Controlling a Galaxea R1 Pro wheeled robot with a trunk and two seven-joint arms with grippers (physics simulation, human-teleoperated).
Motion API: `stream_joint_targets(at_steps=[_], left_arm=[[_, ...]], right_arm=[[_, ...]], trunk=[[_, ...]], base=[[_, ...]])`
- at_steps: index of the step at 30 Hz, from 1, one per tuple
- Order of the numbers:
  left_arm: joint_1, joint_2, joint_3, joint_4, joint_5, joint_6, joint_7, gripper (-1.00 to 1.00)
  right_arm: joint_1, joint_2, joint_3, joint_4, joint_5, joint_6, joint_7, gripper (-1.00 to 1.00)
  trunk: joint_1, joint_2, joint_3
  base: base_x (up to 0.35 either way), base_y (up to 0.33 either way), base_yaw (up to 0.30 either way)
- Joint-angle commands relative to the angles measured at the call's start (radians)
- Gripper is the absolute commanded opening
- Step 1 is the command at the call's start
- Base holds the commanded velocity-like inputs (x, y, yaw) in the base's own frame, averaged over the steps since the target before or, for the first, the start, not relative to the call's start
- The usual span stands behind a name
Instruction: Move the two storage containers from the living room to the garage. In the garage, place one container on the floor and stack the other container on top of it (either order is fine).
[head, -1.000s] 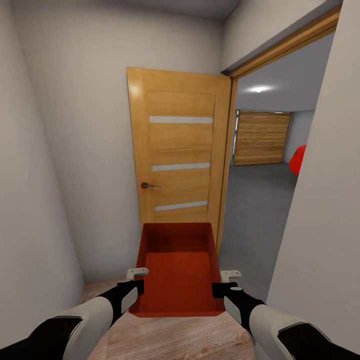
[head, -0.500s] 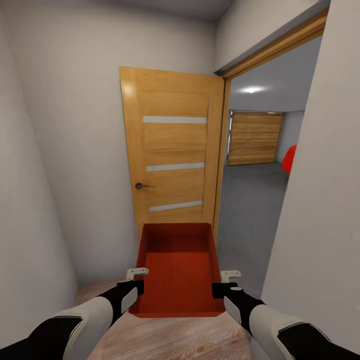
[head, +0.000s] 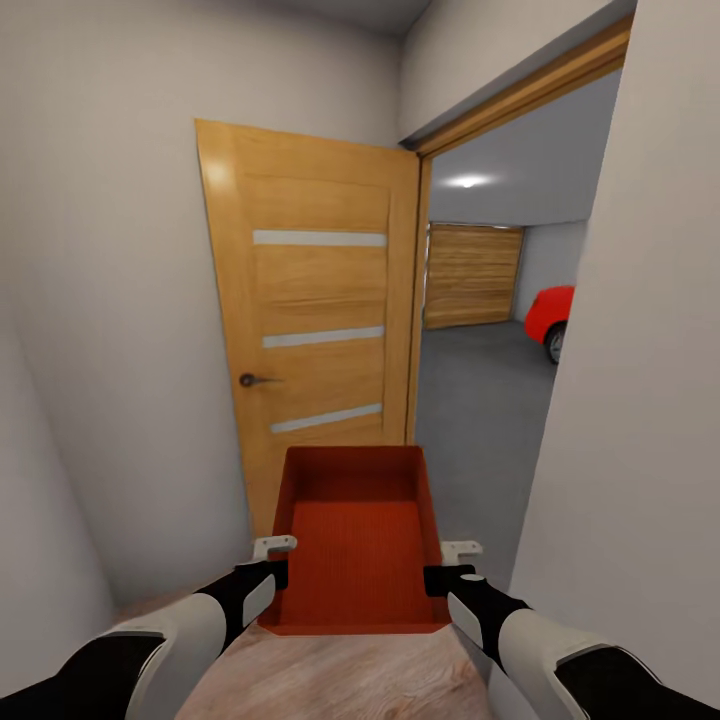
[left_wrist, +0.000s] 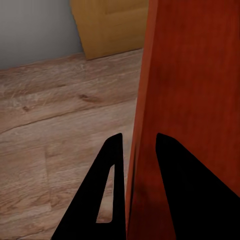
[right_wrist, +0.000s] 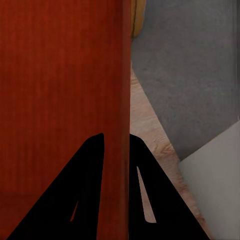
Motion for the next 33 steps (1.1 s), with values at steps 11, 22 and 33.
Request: stream_joint_targets(at_steps=[11, 22, 33], left_arm=[[0.000, 0.019, 0.029, -0.006, -0.008, -0.004, 0.005, -1.00], [0.000, 0.018, 0.027, -0.007, -0.008, -0.004, 0.005, -1.00], [0.000, 0.008, -0.037, -0.006, 0.046, -0.001, 0.001, -1.00]], right_arm=[[0.000, 0.000, -0.054, 0.003, -0.015, 0.000, -0.010, -1.00], [0.000, 0.000, -0.054, 0.003, -0.015, 0.000, -0.010, -1.00], [0.001, 0.007, 0.006, 0.003, -0.010, -0.001, -0.009, -1.00]], trunk=[[0.001, -0.001, 0.000], [0.001, -0.001, 0.000], [0.001, -0.001, 0.000]], base=[[0.184, 0.158, -0.212], [0.008, 0.006, -0.181], [0.000, 0.000, -0.010]])
